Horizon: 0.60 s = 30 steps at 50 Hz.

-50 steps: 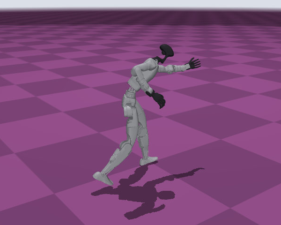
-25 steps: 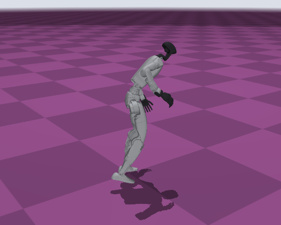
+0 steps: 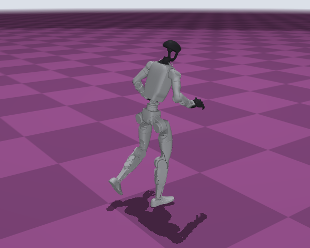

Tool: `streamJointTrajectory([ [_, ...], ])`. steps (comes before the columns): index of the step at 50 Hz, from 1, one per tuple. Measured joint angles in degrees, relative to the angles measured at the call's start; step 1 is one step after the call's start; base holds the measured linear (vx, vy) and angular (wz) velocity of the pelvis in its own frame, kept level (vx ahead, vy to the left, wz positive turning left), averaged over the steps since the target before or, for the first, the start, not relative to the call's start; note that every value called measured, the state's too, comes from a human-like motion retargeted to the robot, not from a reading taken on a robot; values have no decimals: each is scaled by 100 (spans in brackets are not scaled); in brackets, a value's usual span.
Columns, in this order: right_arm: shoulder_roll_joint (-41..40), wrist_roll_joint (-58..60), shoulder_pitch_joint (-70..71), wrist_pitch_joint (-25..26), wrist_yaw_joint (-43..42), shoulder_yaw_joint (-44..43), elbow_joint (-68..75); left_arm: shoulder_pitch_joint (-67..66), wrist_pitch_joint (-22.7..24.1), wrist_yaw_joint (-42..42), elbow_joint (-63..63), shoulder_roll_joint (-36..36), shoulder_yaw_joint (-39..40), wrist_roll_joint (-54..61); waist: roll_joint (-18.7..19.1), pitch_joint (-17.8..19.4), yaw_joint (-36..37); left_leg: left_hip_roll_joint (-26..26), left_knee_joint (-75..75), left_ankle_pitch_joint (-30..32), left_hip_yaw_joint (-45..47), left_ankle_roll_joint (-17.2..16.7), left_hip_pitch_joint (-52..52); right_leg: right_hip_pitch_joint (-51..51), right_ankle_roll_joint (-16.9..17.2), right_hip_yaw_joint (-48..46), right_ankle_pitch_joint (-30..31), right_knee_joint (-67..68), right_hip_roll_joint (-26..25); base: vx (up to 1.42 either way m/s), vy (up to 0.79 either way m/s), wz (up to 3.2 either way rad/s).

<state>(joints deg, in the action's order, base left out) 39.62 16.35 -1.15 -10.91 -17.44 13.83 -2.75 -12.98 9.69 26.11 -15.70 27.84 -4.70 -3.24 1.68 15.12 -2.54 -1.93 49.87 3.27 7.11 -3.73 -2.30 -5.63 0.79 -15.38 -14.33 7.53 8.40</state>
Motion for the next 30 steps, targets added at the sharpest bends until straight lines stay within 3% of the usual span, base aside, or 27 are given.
streamJointTrajectory([
  [2, 6, 114, 285, 18, 13, 48, 37, -211, -40, -65, -182, -208, -6, 120, -32, -70, 325, -233, 941, -47, 264, 236, -512, 174, -30, 12, -203, 247, 11, 72, -17, -8],
  [4, -22, 192, 624, 55, 6, 88, 72, -389, -43, -101, -426, -381, -10, 218, -125, -78, 733, -344, 1458, -482, 520, 439, -924, 370, 31, 85, -303, 365, 43, 69, -14, -43],
  [8, -184, 192, 1387, 201, -139, 214, 86, -668, -11, -35, -1070, -698, 14, 799, -422, 74, 1697, -388, 1134, -1166, 1144, 551, -1409, 754, 228, 454, -267, 425, 160, 64, -7, -97],
  [12, -394, -14, 2253, 389, -499, 436, 17, -737, -31, 53, -1819, -1021, 168, 2144, -656, 345, 2509, -416, -647, -1207, 1631, 373, -1589, 1060, 490, 865, -213, 496, 231, 62, 2, -107],
  [15, -516, -198, 2820, 433, -741, 603, -51, -650, -79, -23, -2337, -1204, 364, 3136, -685, 497, 2933, -482, -2806, -949, 1835, 191, -1465, 1326, 582, 1091, -291, 509, 139, 65, 11, -88],
  [17, -597, -343, 3007, 374, -808, 671, -90, -592, -96, -153, -2589, -1266, 498, 3501, -617, 538, 3125, -600, -4261, -839, 1970, -93, -1269, 1596, 572, 1202, -389, 464, -5, 70, 18, -74],
  [20, -714, -581, 2937, 271, -807, 718, -58, -511, -77, -292, -2811, -1303, 649, 3692, -593, 539, 3266, -762, -5451, -832, 2415, -520, -1066, 2017, 544, 1309, -471, 383, -96, 74, 25, -47],
  [25, -1010, -578, 1874, 388, -820, 803, 618, -101, -63, -49, -3057, -1333, 651, 3607, -774, 492, 3069, -856, -4854, -473, 2853, -223, -750, 2382, 316, 1234, 144, 963, 93, 80, 35, 6],
  [27, -1255, -581, 1105, 359, -764, 760, 1050, 130, -73, -73, -3282, -1353, 550, 3085, -666, 408, 2788, -1208, -3627, -1018, 2567, -267, -858, 2397, 141, 992, 840, 1658, 16, 86, 39, 70],
  [30, -1577, -821, 166, 410, -684, 662, 1808, 869, -197, 18, -3586, -1266, 273, 2708, -581, 400, 2341, -1172, -3199, -1460, 2180, -326, -559, 1786, 21, 728, 1356, 3448, 31, 77, 36, 93],
])
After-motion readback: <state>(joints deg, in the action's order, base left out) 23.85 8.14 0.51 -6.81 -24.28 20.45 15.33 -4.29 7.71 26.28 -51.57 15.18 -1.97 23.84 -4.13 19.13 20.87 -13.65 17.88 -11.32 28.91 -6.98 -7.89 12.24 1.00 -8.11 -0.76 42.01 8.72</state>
